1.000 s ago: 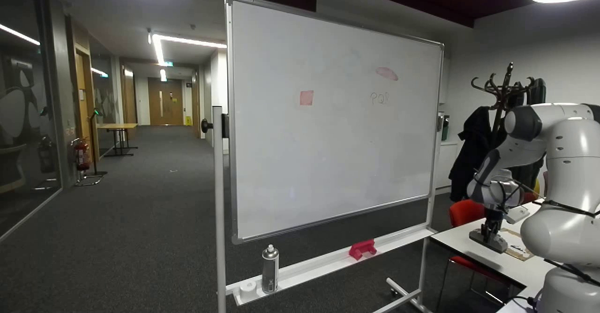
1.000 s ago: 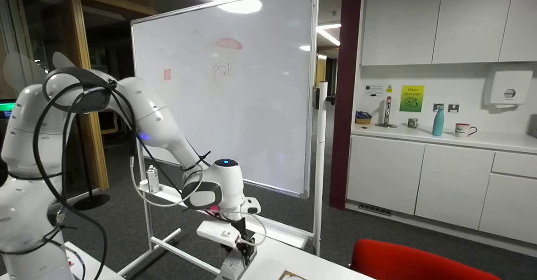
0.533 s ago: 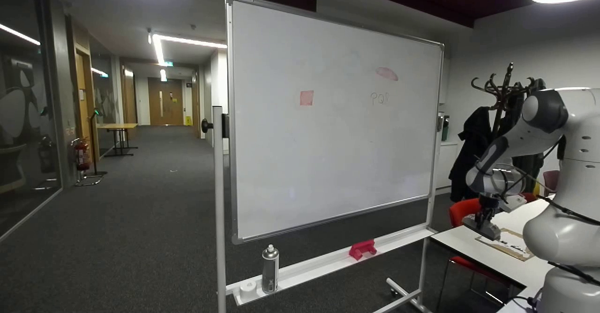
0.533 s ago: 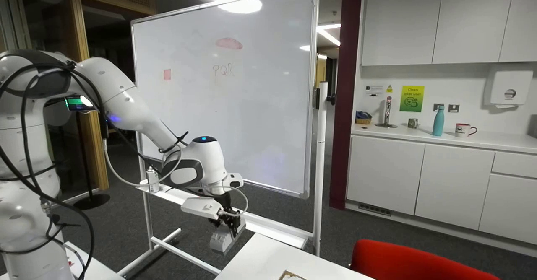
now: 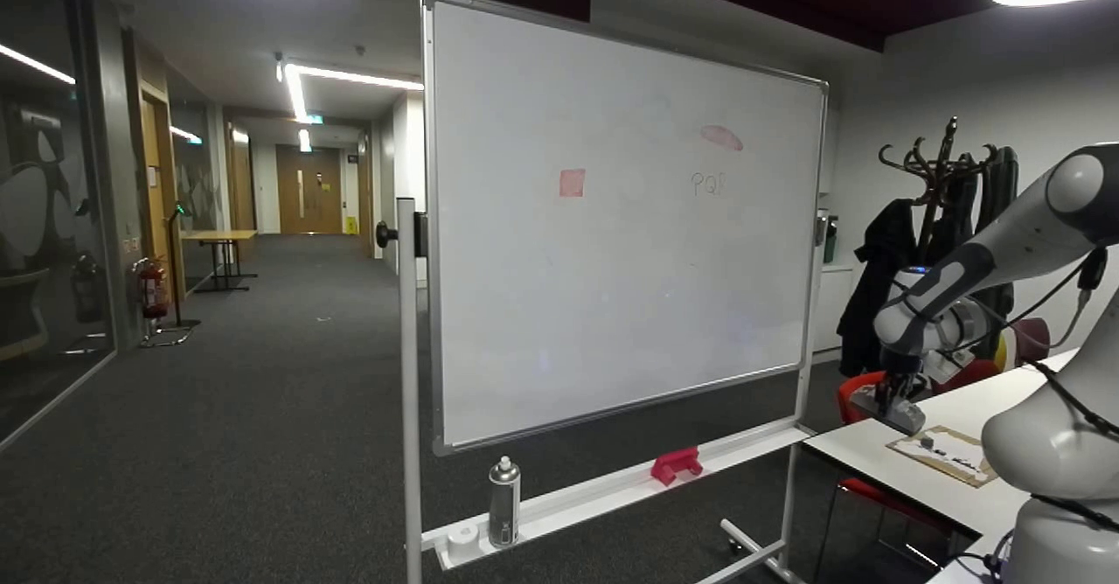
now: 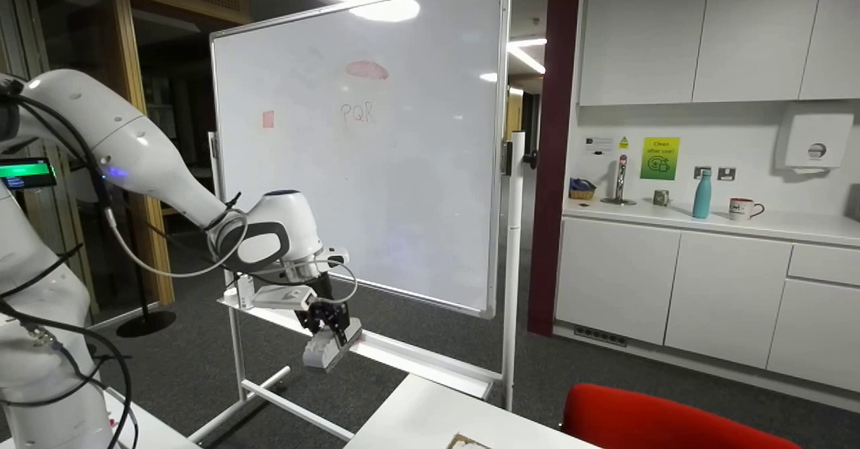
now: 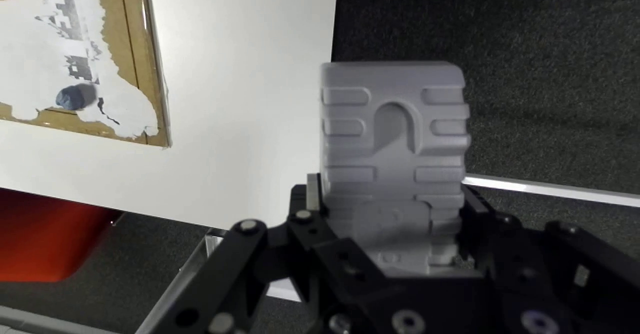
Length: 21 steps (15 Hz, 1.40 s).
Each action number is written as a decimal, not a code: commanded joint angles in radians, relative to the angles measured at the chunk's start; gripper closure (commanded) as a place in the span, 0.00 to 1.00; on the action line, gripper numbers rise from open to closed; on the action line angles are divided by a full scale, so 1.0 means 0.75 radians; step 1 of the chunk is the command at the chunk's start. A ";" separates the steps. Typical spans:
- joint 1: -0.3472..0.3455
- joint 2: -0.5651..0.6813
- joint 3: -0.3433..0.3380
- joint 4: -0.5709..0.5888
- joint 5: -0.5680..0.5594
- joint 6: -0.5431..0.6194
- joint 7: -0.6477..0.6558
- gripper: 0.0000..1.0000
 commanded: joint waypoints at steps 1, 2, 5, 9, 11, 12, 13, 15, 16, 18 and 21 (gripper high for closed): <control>0.046 -0.044 -0.036 -0.023 -0.064 -0.020 0.058 0.40; 0.045 -0.072 -0.029 -0.042 -0.077 -0.025 0.071 0.40; 0.043 -0.095 -0.026 -0.060 -0.082 -0.026 0.073 0.40; 0.043 -0.095 -0.026 -0.060 -0.082 -0.026 0.073 0.40; 0.043 -0.095 -0.026 -0.060 -0.082 -0.026 0.073 0.40; 0.043 -0.095 -0.026 -0.060 -0.082 -0.026 0.073 0.40; 0.043 -0.095 -0.026 -0.060 -0.082 -0.026 0.073 0.40; 0.043 -0.095 -0.026 -0.060 -0.082 -0.026 0.073 0.40; 0.043 -0.095 -0.026 -0.060 -0.082 -0.026 0.073 0.40; 0.057 -0.093 -0.030 -0.049 -0.062 -0.045 0.062 0.65; 0.125 -0.157 -0.044 -0.052 0.001 -0.075 0.040 0.65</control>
